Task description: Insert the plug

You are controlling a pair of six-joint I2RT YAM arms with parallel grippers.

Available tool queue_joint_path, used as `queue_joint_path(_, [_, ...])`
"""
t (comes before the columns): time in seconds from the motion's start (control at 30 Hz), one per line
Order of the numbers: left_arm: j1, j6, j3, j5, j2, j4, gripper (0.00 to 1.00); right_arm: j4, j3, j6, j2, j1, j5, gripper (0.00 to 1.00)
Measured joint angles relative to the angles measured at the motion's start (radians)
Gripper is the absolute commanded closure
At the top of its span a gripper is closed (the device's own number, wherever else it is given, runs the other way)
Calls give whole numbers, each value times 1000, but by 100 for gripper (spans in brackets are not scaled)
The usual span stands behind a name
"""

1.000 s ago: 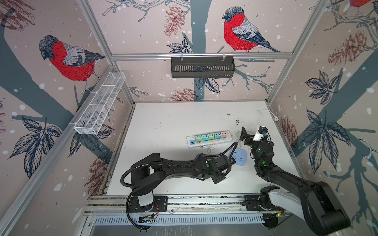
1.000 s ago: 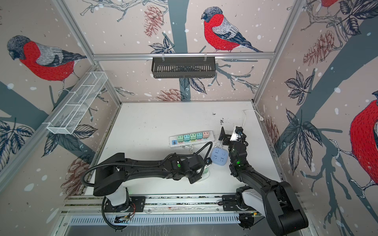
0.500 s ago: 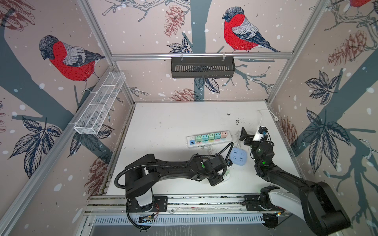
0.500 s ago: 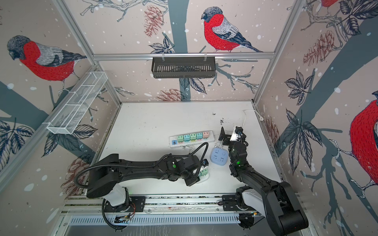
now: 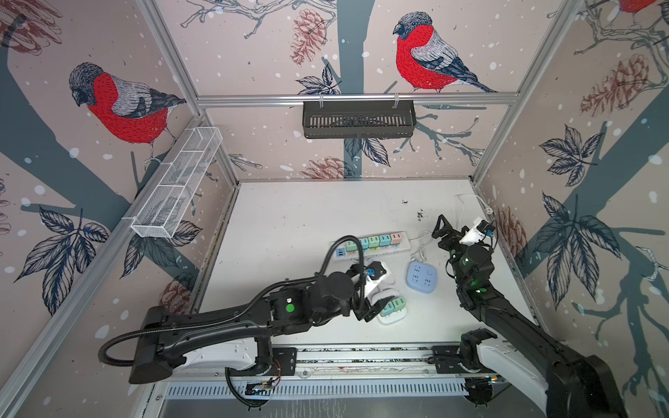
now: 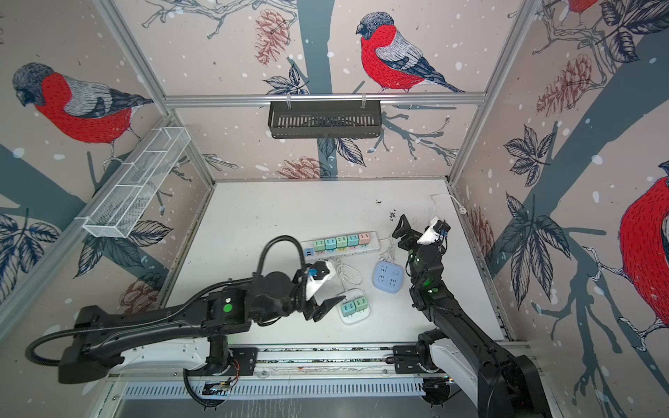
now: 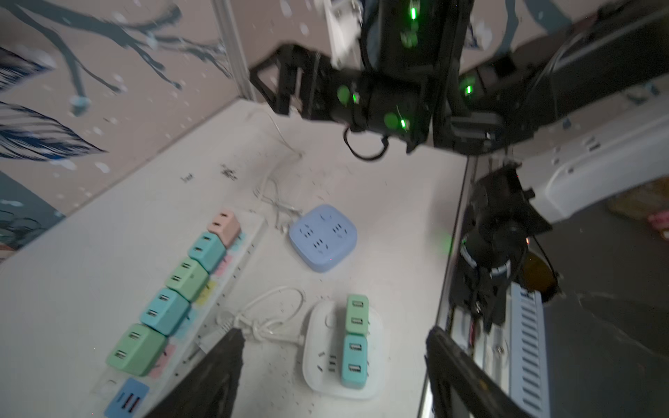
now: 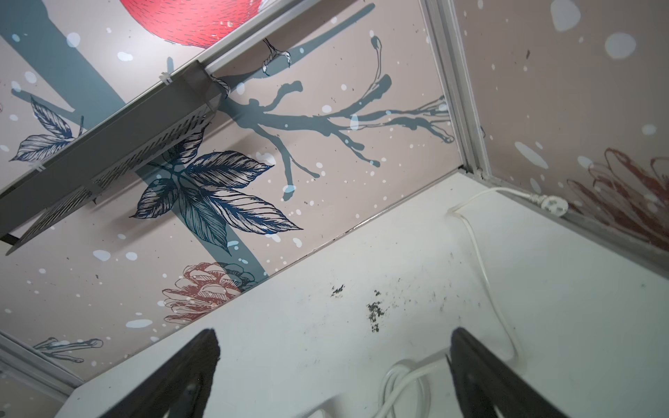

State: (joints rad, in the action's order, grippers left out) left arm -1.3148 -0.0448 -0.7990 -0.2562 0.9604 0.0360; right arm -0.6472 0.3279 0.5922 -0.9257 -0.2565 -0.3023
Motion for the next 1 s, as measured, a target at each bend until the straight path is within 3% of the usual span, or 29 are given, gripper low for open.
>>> queue_joint_path(0.17, [52,27,286,-94,-209,-247,40,33,20,99,-61,-8,142,0])
queue_joint_path(0.33, [88,59,366,-45,-234,-333,83,82,60,122,-68,-96,163,1])
queue_joint_path(0.4, [88,73,326,0,-183,-344,91,118,80,122,-44,-127,130,0])
queue_joint_path(0.53, [88,70,254,48,-70,-330,94,227,121,123,9,-161,59,2])
queue_joint_path(0.77, [132,42,267,19,-52,-315,94,489,133,169,73,-351,34,41])
queue_joint_path(0.9, [189,8,307,-47,-76,-323,90,625,51,190,134,-488,35,51])
queue_joint_path(1.0, [238,-31,347,-84,-89,-340,88,717,-2,198,185,-525,41,57])
